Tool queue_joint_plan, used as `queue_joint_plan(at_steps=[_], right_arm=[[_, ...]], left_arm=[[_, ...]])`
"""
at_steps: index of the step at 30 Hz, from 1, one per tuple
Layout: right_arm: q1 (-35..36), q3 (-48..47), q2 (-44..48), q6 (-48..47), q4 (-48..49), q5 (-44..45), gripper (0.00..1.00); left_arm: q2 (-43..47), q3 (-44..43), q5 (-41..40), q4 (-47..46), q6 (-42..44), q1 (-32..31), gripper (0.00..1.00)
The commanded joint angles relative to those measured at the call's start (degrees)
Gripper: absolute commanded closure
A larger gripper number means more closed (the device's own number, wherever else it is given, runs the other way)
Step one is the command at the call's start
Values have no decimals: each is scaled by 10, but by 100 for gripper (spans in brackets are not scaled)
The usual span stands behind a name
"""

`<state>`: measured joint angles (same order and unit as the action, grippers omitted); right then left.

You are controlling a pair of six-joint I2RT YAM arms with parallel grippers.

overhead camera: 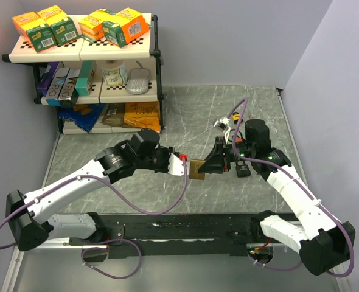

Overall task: Lock with the key
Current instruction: Lock the lock.

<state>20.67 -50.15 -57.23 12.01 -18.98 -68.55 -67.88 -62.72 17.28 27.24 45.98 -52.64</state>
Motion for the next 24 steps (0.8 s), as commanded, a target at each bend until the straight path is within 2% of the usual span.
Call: queue_joint_plan(at_steps=[1, 3, 7, 8, 9, 10, 12, 13, 15, 24], right_arm=[[3, -19, 14, -10, 32, -26, 100], [4, -22, 15, -20, 21, -24, 100], [5, -31, 18, -40, 1, -6, 100], [3, -33, 18, -49, -2, -2, 96], [3, -42, 19, -58, -16, 0, 70], [3, -45, 20, -68, -26, 7, 53], [3, -64, 25, -105, -61, 27, 23], [3, -69, 30, -116, -74, 48, 17], [3, -81, 36, -166, -107, 59, 10], [4, -70, 81, -326, -181, 51, 0]], left_arm=[[-7, -28, 34, -4, -20, -3, 93], [-7, -32, 37, 0, -28, -3, 99], [-16, -51, 57, 31, -41, -2, 99], [-16, -54, 67, 37, -43, 1, 99], [-18, -57, 76, 47, -54, 5, 99], [-20, -67, 90, 53, -60, 13, 99], [-24, -80, 140, 78, -73, 39, 99], [-31, -94, 156, 90, -76, 46, 99], [-39, -109, 197, 107, -87, 66, 99], [-59, -170, 282, 163, -122, 76, 99]])
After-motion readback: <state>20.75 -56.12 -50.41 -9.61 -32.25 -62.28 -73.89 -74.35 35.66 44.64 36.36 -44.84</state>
